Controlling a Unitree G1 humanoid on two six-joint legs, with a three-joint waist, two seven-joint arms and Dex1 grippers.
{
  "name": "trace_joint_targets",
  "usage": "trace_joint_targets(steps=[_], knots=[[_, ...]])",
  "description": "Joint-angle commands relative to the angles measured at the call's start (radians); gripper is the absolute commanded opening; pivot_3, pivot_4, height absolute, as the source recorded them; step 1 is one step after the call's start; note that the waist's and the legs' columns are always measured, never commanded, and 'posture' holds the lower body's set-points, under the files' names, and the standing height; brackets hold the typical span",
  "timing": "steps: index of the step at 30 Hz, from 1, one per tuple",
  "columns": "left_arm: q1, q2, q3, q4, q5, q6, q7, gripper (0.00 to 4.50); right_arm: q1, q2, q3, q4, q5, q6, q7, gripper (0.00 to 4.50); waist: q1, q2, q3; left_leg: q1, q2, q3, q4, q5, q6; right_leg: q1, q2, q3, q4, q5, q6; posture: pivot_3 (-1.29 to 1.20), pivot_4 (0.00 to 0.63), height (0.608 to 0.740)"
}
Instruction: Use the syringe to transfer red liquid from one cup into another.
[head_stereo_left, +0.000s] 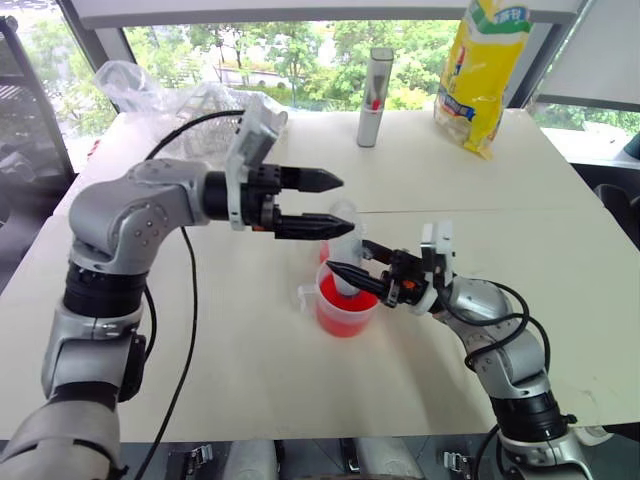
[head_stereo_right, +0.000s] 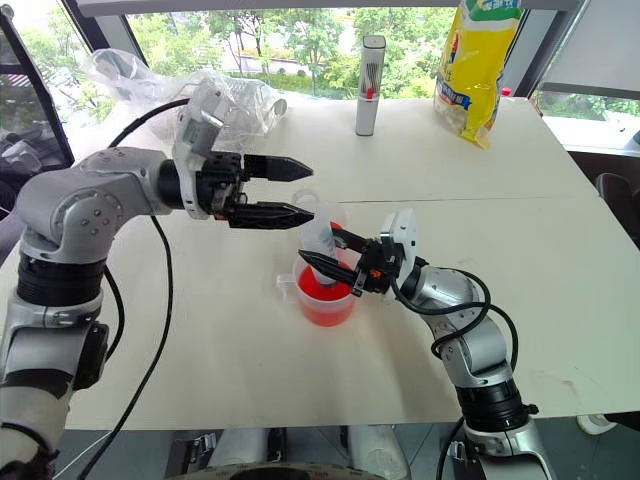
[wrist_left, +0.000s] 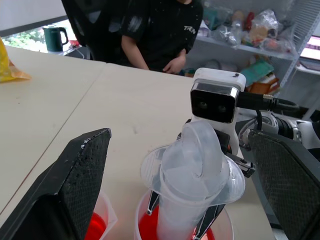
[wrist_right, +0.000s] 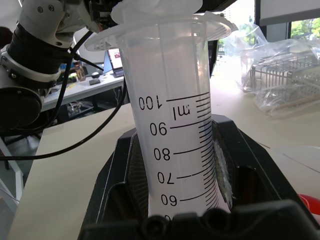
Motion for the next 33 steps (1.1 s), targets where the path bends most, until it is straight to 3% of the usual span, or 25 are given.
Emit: trace_joint_targets(steps=[1,8,9,33], knots=[[-0.004,-0.009,0.010,-0.026,0.000,-0.003,0.017,3.57,-0.018,-0.001,-0.001,-0.014,0.001,-0.015,-0.001,1.39,0.000,0.000,0.000,0.000,0.000,0.000,0.000,0.000,0.000,0.000,0.000,0.000,0.000,0.000,0.000,0.00,0.150,0.740],[0.008,-0.024,0.015,-0.036,-0.020,0.021,0.036,0.20,-0.017,-0.005,-0.001,-0.021,0.004,-0.008,-0.006,1.39,0.000,0.000,0.000,0.000,0.000,0.000,0.000,0.000,0.000,0.000,0.000,0.000,0.000,0.000,0.000,0.00,0.150,0.740],[0.012,-0.023,0.015,-0.042,-0.026,0.027,0.035,0.04,-0.018,-0.006,-0.002,-0.022,0.005,-0.006,-0.006,1.39,0.000,0.000,0.000,0.000,0.000,0.000,0.000,0.000,0.000,0.000,0.000,0.000,0.000,0.000,0.000,0.00,0.150,0.740],[-0.160,-0.007,0.073,0.084,0.006,-0.031,0.018,0.04,0.000,-0.031,0.039,-0.022,0.031,0.054,0.030,1.39,0.000,0.000,0.000,0.001,0.000,0.000,0.000,0.000,0.000,0.001,0.000,0.000,0.000,0.000,0.000,0.00,0.150,0.740]])
